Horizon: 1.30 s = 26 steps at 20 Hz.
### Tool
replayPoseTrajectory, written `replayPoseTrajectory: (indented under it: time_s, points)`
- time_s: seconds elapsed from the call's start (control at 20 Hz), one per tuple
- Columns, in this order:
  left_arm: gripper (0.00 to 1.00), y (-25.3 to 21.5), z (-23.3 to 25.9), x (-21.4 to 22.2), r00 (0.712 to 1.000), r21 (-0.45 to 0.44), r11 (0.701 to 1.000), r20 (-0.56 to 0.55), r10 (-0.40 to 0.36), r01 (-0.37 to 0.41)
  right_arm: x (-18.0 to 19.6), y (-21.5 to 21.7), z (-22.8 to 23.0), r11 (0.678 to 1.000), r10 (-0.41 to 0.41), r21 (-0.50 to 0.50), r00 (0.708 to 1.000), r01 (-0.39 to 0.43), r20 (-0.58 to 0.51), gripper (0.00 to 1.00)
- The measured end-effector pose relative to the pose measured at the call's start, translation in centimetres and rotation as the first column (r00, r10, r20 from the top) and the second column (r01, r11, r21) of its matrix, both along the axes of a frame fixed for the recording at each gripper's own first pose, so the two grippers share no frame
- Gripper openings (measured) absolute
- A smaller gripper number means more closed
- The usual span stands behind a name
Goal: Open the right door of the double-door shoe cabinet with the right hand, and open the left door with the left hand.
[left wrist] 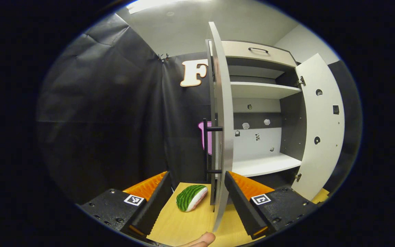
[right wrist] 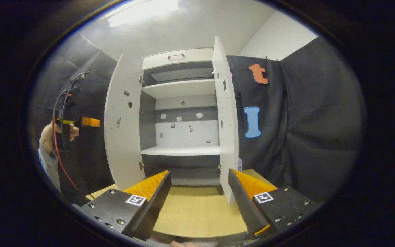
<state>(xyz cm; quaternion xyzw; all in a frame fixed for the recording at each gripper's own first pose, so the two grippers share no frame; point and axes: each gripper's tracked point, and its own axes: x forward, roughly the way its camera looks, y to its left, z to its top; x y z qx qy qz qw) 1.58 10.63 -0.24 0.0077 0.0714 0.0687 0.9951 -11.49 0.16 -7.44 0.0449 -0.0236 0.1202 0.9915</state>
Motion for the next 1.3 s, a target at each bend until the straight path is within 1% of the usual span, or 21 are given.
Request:
replayPoseTrajectory:
  time_s: [0.25, 0.35, 0.45, 0.7, 0.85, 0.9, 0.95, 1.0, 1.05, 1.1, 1.15, 1.2, 1.25, 1.3]
  points:
    - [0.97, -3.0, -1.5, -3.0, 1.000, -0.069, 0.998, -0.005, -0.009, 0.009, 0.1, -0.2, 0.5, 1.000, -0.026, 0.004, 1.000, 0.026, 0.003, 0.98]
    - [0.98, -4.1, -1.5, -4.0, 1.000, -0.068, 0.997, 0.015, -0.017, 0.018, 0.3, -0.1, 0.4, 0.999, -0.032, 0.002, 0.999, 0.032, -0.003, 0.98]
    - [0.96, -5.4, -1.7, -5.0, 0.999, -0.079, 0.996, 0.039, -0.030, 0.033, 0.5, -0.1, 0.4, 0.999, -0.035, 0.005, 0.999, 0.035, -0.008, 0.98]
    - [0.96, -8.4, -3.0, -6.8, 0.996, -0.104, 0.991, 0.042, -0.076, 0.080, 0.6, 0.2, 0.4, 1.000, -0.022, 0.008, 1.000, 0.023, -0.010, 0.98]
    - [0.96, -8.9, -3.8, -7.7, 0.997, -0.092, 0.994, 0.055, -0.053, 0.058, 0.6, 0.6, 0.7, 1.000, -0.022, 0.018, 1.000, 0.022, -0.004, 0.98]
    - [0.94, -9.6, -4.3, -8.0, 0.997, -0.095, 0.994, 0.056, -0.055, 0.060, 0.7, 0.8, 0.9, 1.000, -0.022, 0.019, 1.000, 0.022, -0.002, 0.94]
    - [0.96, -10.2, -4.8, -8.2, 0.996, -0.092, 0.993, 0.053, -0.068, 0.073, 0.8, 1.1, 1.0, 1.000, -0.021, 0.018, 1.000, 0.021, -0.002, 0.94]
    - [0.96, -11.0, -5.3, -8.5, 0.995, -0.086, 0.992, 0.047, -0.086, 0.090, 0.9, 1.4, 1.2, 1.000, -0.020, 0.018, 1.000, 0.020, -0.003, 0.94]
    - [0.96, -11.6, -5.5, -8.7, 0.993, -0.078, 0.991, 0.050, -0.105, 0.109, 0.9, 1.7, 1.6, 1.000, -0.018, 0.019, 1.000, 0.018, 0.001, 0.98]
    - [0.96, -12.2, -5.5, -8.8, 0.991, -0.074, 0.989, 0.055, -0.122, 0.126, 1.0, 2.0, 2.1, 1.000, -0.017, 0.023, 1.000, 0.017, 0.007, 0.98]
    - [0.97, -12.8, -5.5, -8.9, 0.989, -0.067, 0.987, 0.056, -0.139, 0.143, 1.0, 2.2, 2.5, 0.999, -0.019, 0.027, 1.000, 0.018, 0.011, 0.94]
    - [0.97, -13.4, -5.6, -9.1, 0.986, -0.060, 0.985, 0.057, -0.156, 0.159, 1.1, 2.3, 2.9, 0.999, -0.023, 0.030, 1.000, 0.022, 0.014, 0.94]
    - [0.97, -14.0, -5.3, -9.2, 0.983, -0.052, 0.983, 0.063, -0.171, 0.175, 1.1, 2.3, 3.3, 0.999, -0.030, 0.033, 0.999, 0.030, 0.016, 0.98]
    - [0.96, -14.4, -5.2, -9.2, 0.981, -0.045, 0.982, 0.068, -0.182, 0.185, 1.1, 2.3, 3.5, 0.999, -0.038, 0.035, 0.999, 0.037, 0.018, 0.98]
